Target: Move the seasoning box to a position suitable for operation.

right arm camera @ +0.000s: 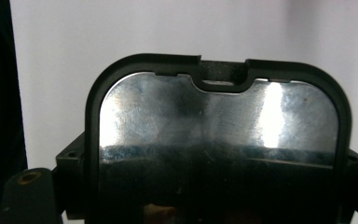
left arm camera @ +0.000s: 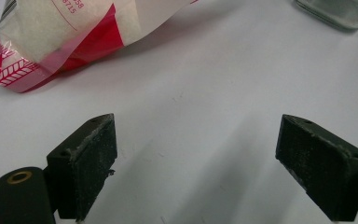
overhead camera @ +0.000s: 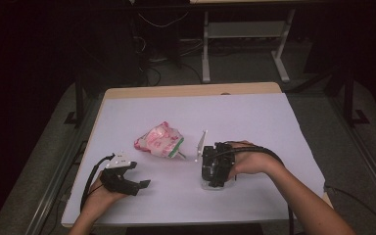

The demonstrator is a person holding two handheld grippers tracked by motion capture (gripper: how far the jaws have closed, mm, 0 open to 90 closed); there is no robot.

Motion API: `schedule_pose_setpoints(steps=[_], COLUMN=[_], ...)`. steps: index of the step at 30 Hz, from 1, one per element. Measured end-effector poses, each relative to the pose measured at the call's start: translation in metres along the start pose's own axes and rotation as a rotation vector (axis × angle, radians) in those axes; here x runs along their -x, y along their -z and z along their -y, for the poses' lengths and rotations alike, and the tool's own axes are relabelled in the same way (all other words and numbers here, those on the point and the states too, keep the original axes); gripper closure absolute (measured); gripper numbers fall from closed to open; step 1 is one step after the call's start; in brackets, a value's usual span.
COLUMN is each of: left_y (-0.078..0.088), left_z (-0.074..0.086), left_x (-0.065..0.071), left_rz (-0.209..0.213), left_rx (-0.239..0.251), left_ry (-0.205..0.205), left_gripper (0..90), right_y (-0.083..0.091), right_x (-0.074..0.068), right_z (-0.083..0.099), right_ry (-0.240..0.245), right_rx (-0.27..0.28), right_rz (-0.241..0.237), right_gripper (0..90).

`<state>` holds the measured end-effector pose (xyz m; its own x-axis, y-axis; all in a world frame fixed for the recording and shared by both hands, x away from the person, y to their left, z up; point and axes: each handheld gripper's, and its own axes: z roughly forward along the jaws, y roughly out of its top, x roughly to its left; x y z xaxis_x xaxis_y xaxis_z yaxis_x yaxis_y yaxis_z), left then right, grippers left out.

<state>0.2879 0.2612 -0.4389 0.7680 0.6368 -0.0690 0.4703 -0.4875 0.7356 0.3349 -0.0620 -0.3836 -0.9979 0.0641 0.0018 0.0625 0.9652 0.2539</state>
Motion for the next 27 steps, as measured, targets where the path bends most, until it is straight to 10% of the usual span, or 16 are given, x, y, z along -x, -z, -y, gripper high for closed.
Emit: schedule_pose_setpoints(steps=[14,27], left_y=[-0.001,-0.001], left_z=[0.000,0.000], left_x=[0.001,0.001], left_rz=[-0.001,0.002], left_rx=[0.004,-0.004], left_ry=[0.006,0.000], left_gripper=[12.0,12.0], right_y=[0.001,0.038], right_x=[-0.001,-0.004], right_z=[0.000,0.028], right_ry=[0.011,-0.040], right_rx=[0.016,0.127], right_rz=[0.001,0.040], right_gripper=[13.1,11.2])
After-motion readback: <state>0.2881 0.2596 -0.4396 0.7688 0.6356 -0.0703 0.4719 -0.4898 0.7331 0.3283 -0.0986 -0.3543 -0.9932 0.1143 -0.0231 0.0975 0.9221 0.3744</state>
